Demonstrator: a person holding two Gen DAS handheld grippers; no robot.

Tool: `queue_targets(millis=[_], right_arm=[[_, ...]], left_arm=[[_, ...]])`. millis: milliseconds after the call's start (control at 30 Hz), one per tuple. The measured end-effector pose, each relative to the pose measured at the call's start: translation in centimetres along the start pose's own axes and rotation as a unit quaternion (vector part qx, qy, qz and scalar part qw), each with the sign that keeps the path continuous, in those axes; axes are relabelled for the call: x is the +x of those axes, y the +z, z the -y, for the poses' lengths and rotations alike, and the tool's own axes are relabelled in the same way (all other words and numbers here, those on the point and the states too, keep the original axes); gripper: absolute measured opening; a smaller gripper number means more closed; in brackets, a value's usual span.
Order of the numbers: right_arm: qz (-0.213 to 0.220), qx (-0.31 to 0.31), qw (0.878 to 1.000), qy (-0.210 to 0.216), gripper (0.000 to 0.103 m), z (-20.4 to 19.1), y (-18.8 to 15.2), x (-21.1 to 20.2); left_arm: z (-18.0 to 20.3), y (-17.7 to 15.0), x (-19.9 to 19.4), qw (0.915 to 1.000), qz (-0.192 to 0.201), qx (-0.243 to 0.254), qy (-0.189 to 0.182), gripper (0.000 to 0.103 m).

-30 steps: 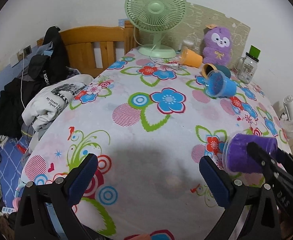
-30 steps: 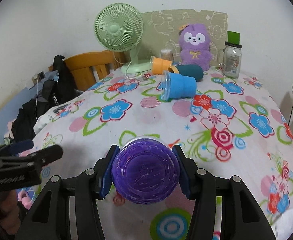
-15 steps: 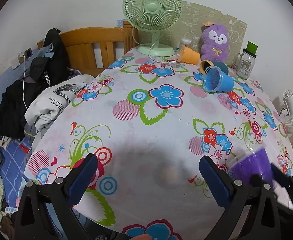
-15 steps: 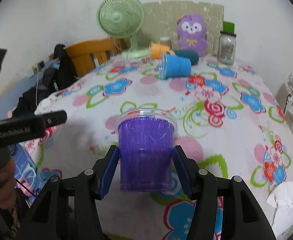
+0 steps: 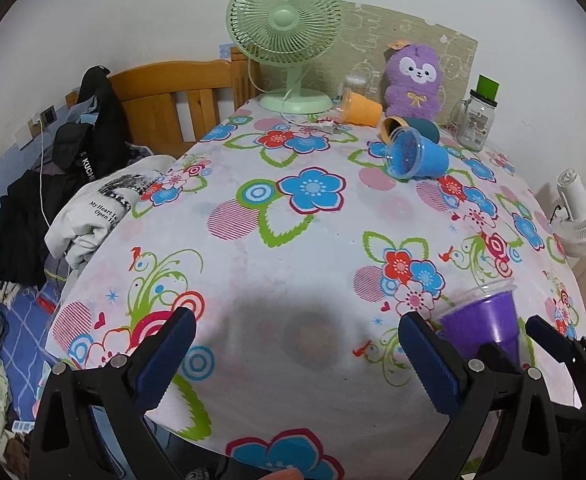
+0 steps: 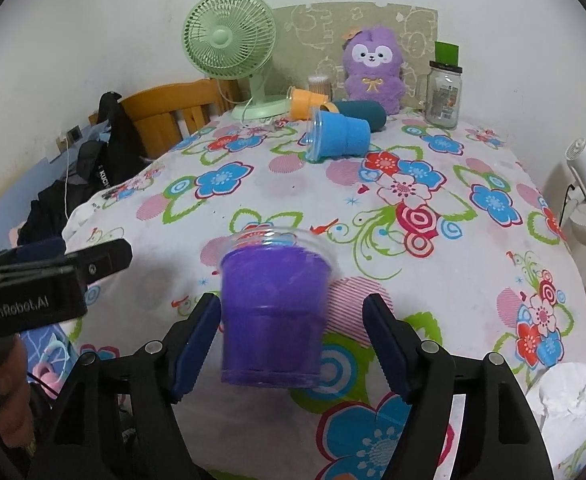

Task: Flip cup upside down
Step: 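Close the left gripper on the purple cup while the right gripper releases it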

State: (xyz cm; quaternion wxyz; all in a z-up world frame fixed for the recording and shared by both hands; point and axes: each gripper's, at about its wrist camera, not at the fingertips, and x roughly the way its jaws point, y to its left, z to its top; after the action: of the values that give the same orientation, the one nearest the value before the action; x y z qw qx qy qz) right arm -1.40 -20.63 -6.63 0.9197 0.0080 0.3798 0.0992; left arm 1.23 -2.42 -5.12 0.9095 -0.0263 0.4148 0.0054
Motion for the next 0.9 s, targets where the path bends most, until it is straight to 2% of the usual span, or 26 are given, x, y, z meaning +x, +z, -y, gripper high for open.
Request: queue_targets(millis=[467, 767, 900], right_arm=[[0.017, 0.016, 1.0, 0.017, 0.077, 2.4, -0.8, -2.2], [0.017, 0.024, 0.999, 0.024, 0.079, 4.3, -2.0, -2.7], [0.019, 0.033, 0.999, 0.023, 0.086, 5.3, -2.5, -3.0]], left_arm=[[4.2, -0.9, -1.0, 0.9995, -0.004, 0.029, -0.014, 0.102], [6.7, -1.5, -1.1, 0.9987, -0.005, 0.05, -0.002, 0.102], [7.7, -1.8, -0.9, 0.9982, -0.009, 0.059, -0.003, 0.102]])
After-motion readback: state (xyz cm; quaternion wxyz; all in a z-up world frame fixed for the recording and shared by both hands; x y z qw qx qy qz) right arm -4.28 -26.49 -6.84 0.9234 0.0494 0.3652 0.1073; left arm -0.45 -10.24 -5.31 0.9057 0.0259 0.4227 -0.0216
